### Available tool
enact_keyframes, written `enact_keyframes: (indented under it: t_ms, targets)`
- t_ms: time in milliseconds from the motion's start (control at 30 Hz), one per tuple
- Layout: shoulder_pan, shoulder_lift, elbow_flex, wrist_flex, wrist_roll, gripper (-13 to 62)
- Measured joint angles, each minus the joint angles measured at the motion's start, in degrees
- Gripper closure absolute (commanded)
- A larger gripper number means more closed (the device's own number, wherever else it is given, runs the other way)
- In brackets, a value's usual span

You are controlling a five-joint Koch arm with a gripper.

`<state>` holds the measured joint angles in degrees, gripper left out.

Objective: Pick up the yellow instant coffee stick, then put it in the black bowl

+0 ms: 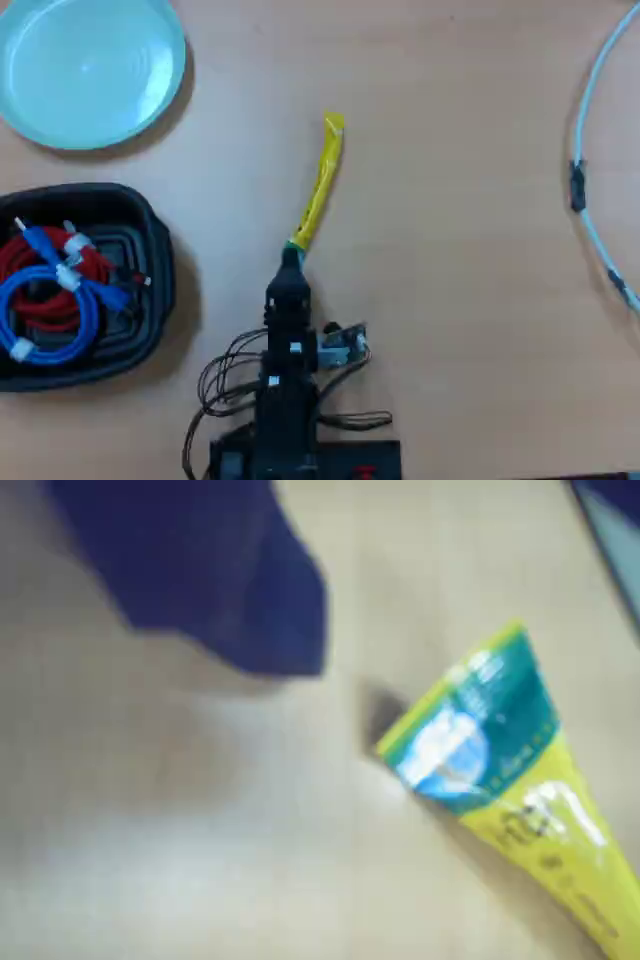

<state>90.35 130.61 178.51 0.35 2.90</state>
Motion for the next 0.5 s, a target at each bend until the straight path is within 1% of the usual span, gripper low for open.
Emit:
enact_keyframes:
  t_ms: [133, 500]
  targets:
    - [3.3, -0.1, 0.0, 0.0, 0.2, 1.8]
    - [3.5, 0.0, 0.0, 0.0, 0.2, 1.8]
